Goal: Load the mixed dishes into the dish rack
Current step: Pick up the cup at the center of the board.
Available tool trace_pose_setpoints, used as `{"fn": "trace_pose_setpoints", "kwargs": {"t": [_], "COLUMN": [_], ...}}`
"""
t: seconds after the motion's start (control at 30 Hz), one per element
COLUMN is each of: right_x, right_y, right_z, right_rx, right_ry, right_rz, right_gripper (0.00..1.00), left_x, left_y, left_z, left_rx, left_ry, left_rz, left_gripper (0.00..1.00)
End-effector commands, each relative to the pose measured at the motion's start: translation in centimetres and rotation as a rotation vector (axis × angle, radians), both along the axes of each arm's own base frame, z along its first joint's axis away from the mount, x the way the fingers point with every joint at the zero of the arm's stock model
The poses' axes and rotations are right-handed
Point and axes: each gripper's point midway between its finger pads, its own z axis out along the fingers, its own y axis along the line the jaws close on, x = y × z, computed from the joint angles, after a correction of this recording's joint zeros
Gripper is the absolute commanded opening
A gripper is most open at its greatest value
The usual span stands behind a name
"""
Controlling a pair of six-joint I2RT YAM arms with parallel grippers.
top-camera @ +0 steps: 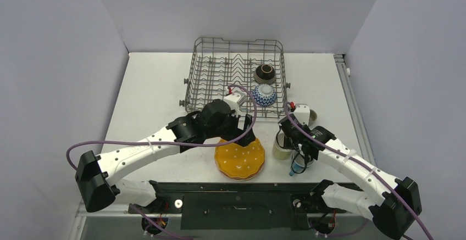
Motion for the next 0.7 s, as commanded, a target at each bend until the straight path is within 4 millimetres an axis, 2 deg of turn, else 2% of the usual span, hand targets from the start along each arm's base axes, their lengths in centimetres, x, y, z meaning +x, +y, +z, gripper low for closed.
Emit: {"fn": "trace_pose_setpoints", "kwargs": {"t": [0.0,0.07,0.23,0.33,0.47,0.67], "right_x": [0.8,0.9,1.1,1.2,1.4,1.9], "right_y": [0.0,0.0,0.3,0.6,0.8,0.6], "right_z": [-0.3,-0.5,-1.3,-1.5,-1.5,0.1], "right_rx": [-0.002,-0.009,-0.013,-0.005,-0.015,-0.009], "right_ry": [-0.021,-0.015,0.005,0.015,0.026,-0.017], "right_rz": [-0.039,-0.042,-0.043,-0.042,-0.040,-0.056], "right_gripper": [0.31,0.29,0.17,0.13,0.00,0.00], "left_x": [0.1,-0.1,-0.4,-0.6,-0.9,-1.4], "left_y": [0.1,0.4,1.4,2.0,2.7,3.9], "left_z": [2.6,2.6,2.7,3.0,3.2,3.3], "left_rx": [-0.077,-0.079,-0.080,-0.087,-0.095,-0.103], "left_ry": [-0.056,-0.060,-0.072,-0.079,-0.086,-0.093], "left_rz": [0.014,0.015,0.021,0.024,0.028,0.034], "left_gripper": [0.88,0.88,0.89,0.89,0.89,0.89]}}
